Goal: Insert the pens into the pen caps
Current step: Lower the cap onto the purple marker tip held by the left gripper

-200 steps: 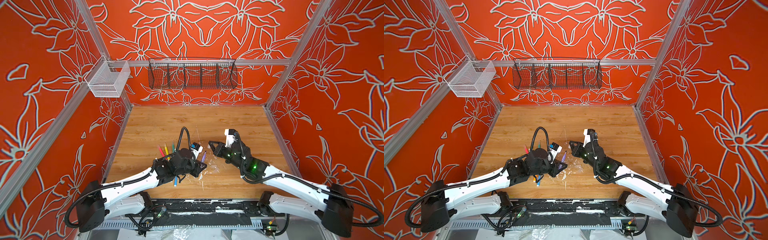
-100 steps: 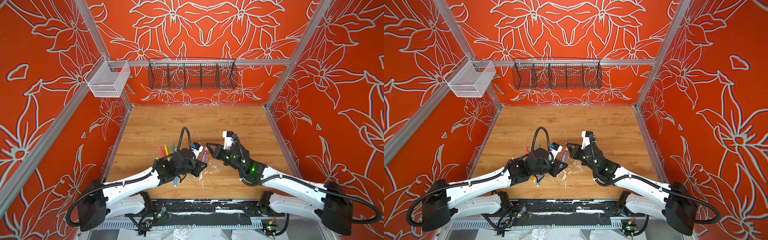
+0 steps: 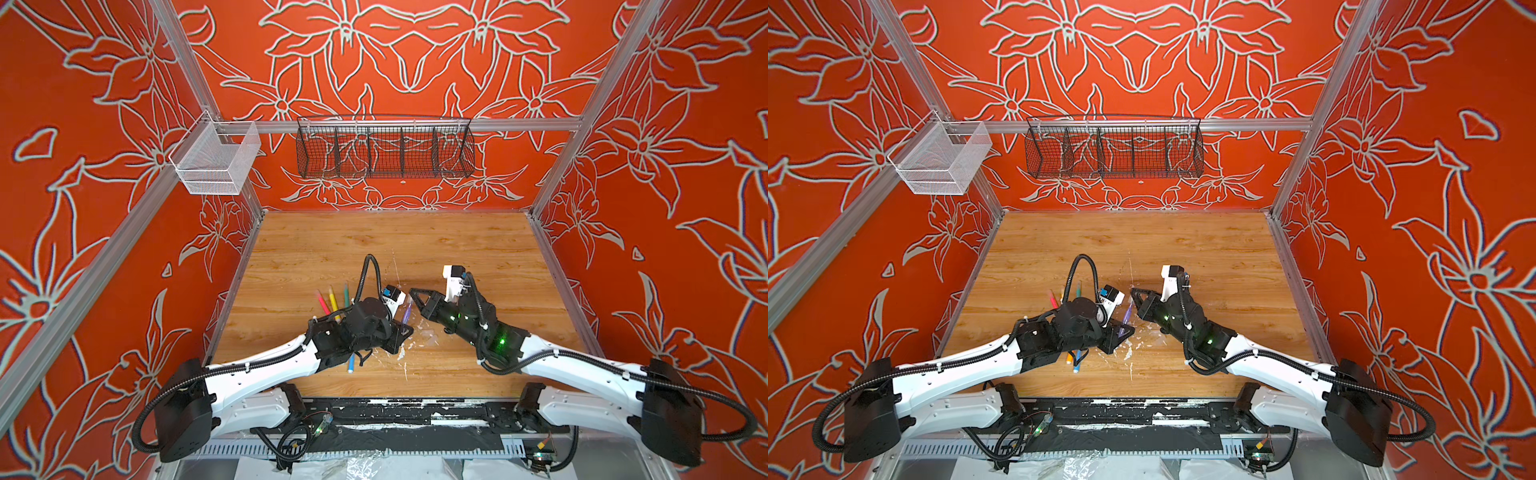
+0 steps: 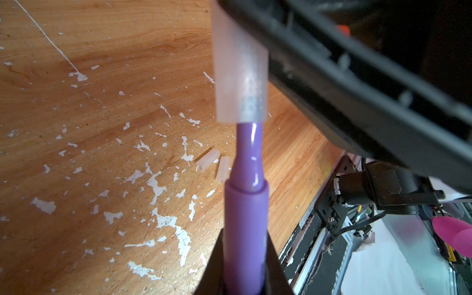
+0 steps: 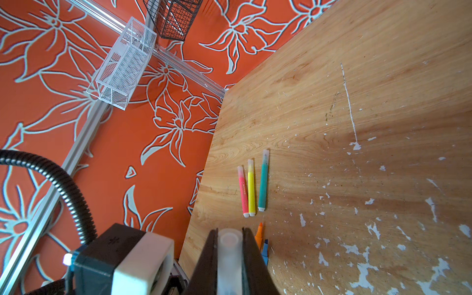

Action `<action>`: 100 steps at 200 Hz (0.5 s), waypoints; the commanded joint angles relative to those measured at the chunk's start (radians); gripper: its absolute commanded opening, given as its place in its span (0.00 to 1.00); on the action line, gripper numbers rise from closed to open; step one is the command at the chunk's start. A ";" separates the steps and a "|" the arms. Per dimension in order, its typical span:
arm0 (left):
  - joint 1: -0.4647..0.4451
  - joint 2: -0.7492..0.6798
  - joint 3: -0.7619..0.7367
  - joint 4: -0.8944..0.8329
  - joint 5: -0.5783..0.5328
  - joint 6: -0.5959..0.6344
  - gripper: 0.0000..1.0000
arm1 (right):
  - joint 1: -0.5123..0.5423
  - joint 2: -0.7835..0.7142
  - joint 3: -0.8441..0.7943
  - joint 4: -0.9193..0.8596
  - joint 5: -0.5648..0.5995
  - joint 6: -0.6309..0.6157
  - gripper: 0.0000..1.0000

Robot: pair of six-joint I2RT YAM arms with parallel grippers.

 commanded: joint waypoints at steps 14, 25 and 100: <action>0.000 0.001 0.024 0.047 -0.104 0.024 0.00 | 0.039 -0.012 -0.025 -0.004 -0.024 0.023 0.04; 0.000 0.007 0.035 0.039 -0.124 0.031 0.00 | 0.046 -0.014 -0.021 -0.010 -0.028 0.014 0.04; 0.001 0.012 0.064 0.025 -0.179 0.082 0.00 | 0.068 -0.046 0.005 -0.099 -0.036 -0.045 0.04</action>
